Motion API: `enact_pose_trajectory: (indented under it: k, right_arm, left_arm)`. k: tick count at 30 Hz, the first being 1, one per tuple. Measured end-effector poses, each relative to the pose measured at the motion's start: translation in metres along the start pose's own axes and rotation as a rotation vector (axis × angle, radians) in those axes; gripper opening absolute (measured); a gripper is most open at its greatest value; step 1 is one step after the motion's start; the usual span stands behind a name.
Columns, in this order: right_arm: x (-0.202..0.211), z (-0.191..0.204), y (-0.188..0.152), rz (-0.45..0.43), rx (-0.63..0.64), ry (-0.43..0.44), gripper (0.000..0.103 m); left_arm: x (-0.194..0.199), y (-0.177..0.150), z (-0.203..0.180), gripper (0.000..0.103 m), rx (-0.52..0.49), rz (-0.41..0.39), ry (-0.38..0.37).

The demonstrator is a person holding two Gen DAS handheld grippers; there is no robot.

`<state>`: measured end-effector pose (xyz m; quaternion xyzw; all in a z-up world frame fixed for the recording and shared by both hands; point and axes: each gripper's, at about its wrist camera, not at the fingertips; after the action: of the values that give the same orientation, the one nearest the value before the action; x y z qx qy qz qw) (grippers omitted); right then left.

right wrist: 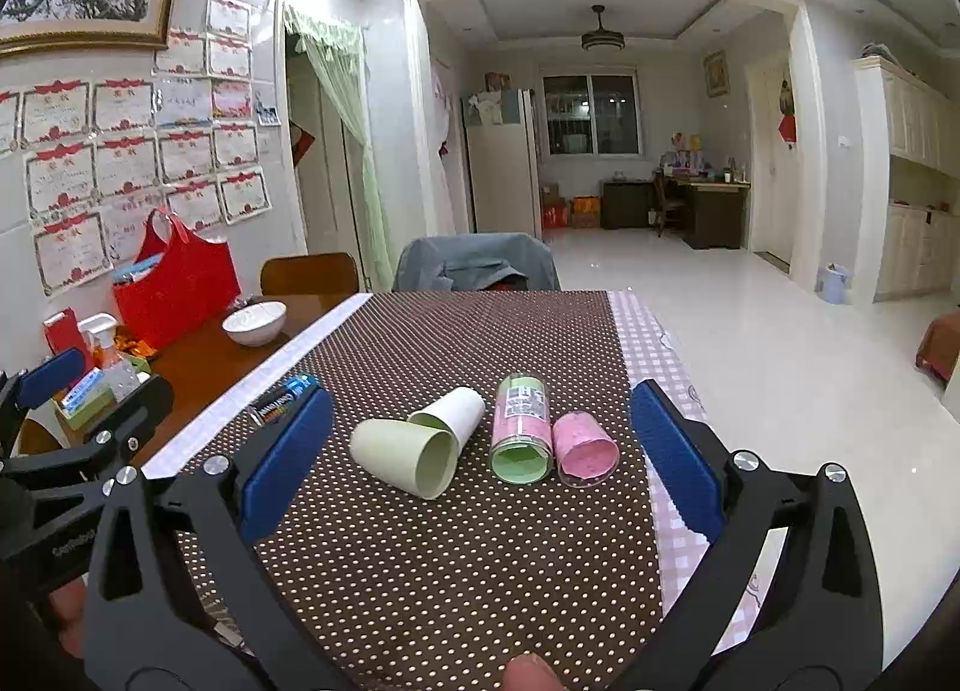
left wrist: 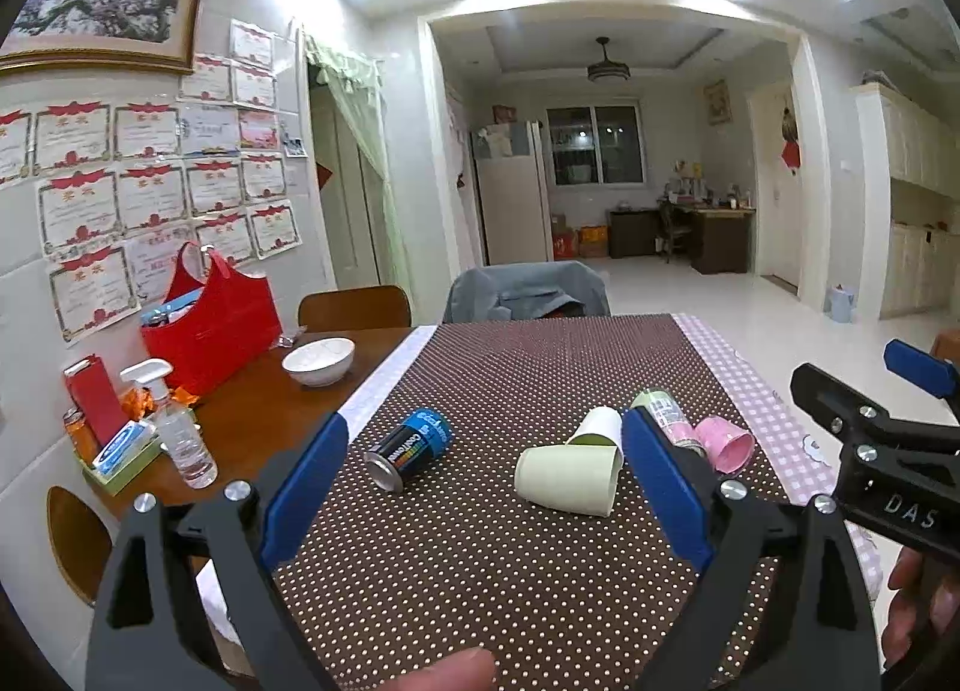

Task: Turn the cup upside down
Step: 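Move the right gripper toward the white paper cup lying on its side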

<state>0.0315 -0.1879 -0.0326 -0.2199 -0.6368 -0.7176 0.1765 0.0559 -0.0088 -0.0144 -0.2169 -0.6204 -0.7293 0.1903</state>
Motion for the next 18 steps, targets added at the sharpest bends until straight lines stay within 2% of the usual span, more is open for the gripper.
enact_pose_trajectory:
  k: [9, 18]
  right_arm:
    - [-0.046, -0.013, 0.011, 0.097, 0.003, -0.032, 0.097]
    - [-0.090, -0.043, 0.027, 0.191, -0.050, -0.060, 0.097]
  left_arm:
    - [-0.063, 0.020, -0.016, 0.091, -0.043, 0.097, -0.020]
    - [-0.131, 0.037, -0.024, 0.091, -0.092, 0.224, -0.041]
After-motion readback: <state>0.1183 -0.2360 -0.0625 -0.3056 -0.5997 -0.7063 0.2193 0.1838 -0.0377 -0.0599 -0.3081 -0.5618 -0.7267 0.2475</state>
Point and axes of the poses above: each gripper's, at about its wrist camera, not at the fingertips, and x roughly against the way its jaws point, z to its left, y to its top, and after that the axes turned 14 degrees about z, right-handed
